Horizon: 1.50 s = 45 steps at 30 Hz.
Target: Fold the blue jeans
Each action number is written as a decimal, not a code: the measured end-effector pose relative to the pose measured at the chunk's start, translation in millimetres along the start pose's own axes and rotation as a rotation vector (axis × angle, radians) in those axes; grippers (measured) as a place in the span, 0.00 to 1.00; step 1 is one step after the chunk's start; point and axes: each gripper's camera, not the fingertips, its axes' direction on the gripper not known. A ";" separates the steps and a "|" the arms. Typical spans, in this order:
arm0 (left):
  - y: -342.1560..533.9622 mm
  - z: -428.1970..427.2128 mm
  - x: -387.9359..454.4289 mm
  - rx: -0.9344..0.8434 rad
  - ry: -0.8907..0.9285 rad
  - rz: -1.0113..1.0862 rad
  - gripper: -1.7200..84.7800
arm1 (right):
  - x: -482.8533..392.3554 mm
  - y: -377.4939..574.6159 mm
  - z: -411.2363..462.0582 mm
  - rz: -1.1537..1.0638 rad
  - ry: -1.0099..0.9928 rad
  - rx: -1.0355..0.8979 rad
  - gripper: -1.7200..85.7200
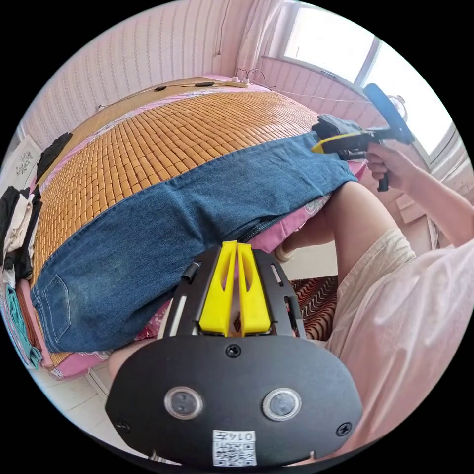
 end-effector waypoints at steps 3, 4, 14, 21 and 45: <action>1.0 -2.9 -14.1 0.000 -0.001 -0.064 0.01 | 117.0 73.5 -62.5 0.310 0.068 0.107 0.11; 1.1 -3.0 -17.3 -0.003 -0.001 -0.078 0.01 | 159.4 101.1 -80.7 0.444 0.073 0.151 0.14; -10.3 0.2 -65.5 -0.014 0.117 -0.271 0.04 | 349.1 229.1 -115.9 0.874 -0.157 0.188 0.23; -15.5 17.1 -83.6 -0.107 0.125 -0.358 0.10 | 403.7 233.5 -148.6 0.826 -0.237 0.185 0.14; -21.5 42.4 -129.5 -0.227 0.146 -0.367 0.02 | 382.5 257.3 -362.3 0.384 -0.765 0.837 0.05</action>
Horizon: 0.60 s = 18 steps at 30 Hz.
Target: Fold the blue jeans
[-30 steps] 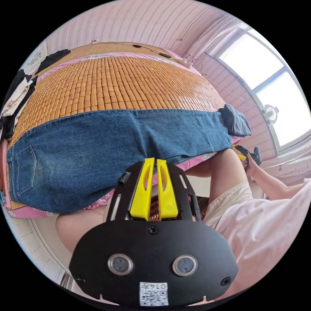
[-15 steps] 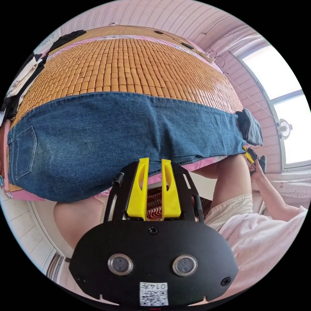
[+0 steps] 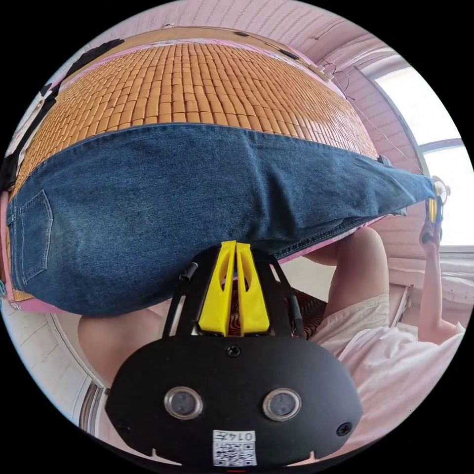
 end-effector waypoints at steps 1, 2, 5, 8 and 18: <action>-1.9 3.0 5.2 -0.002 0.005 0.018 0.02 | -17.3 -7.8 0.2 -0.044 -0.011 0.009 0.05; -6.9 10.6 17.7 -0.007 0.013 0.050 0.01 | -36.3 -16.1 0.9 -0.095 -0.013 0.014 0.05; -22.6 29.3 52.9 -0.013 0.086 0.136 0.01 | -87.7 -35.4 3.6 -0.214 -0.003 0.041 0.05; -33.3 39.8 80.0 -0.018 0.202 0.170 0.01 | -143.4 -43.9 23.8 -0.334 -0.025 0.049 0.06; 55.7 -88.1 -17.5 0.323 0.200 0.055 0.02 | -262.2 138.5 352.3 -0.595 -0.276 -0.672 0.07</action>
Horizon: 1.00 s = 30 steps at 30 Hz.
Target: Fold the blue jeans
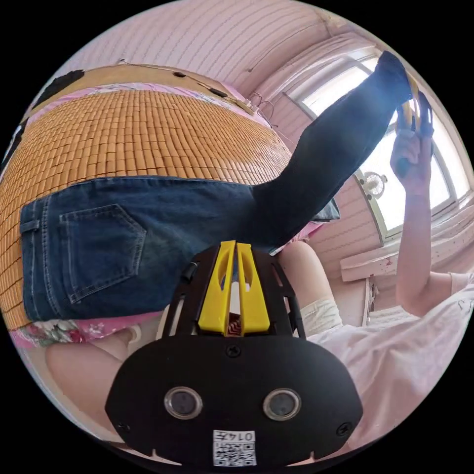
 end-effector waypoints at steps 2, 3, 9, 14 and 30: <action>24.0 -43.3 -34.2 0.078 -0.089 -0.109 0.04 | -0.7 22.6 143.0 0.055 -0.141 -0.206 0.09; 40.6 -67.2 -55.5 0.110 -0.149 -0.177 0.06 | 1.4 32.4 176.4 0.080 -0.165 -0.276 0.09; 96.2 -118.9 -121.3 0.120 -0.237 -0.384 0.09 | -5.6 136.8 349.5 0.005 0.208 -0.855 0.05; 88.6 -115.0 -132.1 0.102 -0.235 -0.382 0.11 | -4.0 156.0 391.0 -0.038 0.354 -0.923 0.08; 53.5 -99.8 -119.5 -0.122 -0.251 -0.232 0.07 | 34.8 193.2 462.4 0.042 0.582 -0.988 0.13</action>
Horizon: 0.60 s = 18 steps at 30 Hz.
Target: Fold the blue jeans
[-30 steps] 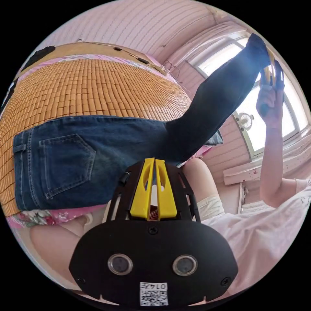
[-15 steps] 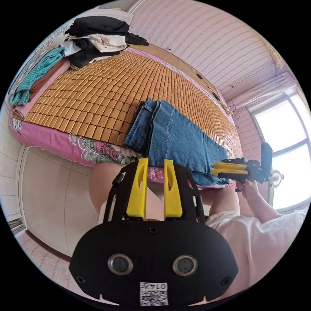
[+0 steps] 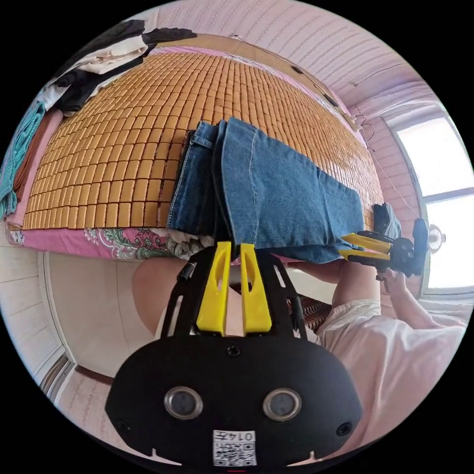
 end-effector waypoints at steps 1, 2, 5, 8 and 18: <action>0.6 -3.0 2.3 0.008 0.001 0.007 0.06 | 2.9 -2.0 2.3 0.016 -0.015 0.010 0.13; 0.5 -7.5 7.0 0.023 -0.003 0.024 0.06 | 6.4 -4.8 5.4 0.033 -0.035 0.016 0.13; -3.2 -17.1 18.1 0.074 -0.011 0.058 0.05 | 15.9 -13.9 13.7 0.074 -0.077 0.030 0.12; -12.6 -42.0 35.2 0.159 -0.009 0.106 0.03 | 25.0 -24.0 16.6 0.104 -0.107 0.041 0.13; -15.1 -8.2 -17.5 -0.040 -0.086 -0.068 0.04 | 42.6 -47.2 17.4 0.145 -0.168 0.111 0.13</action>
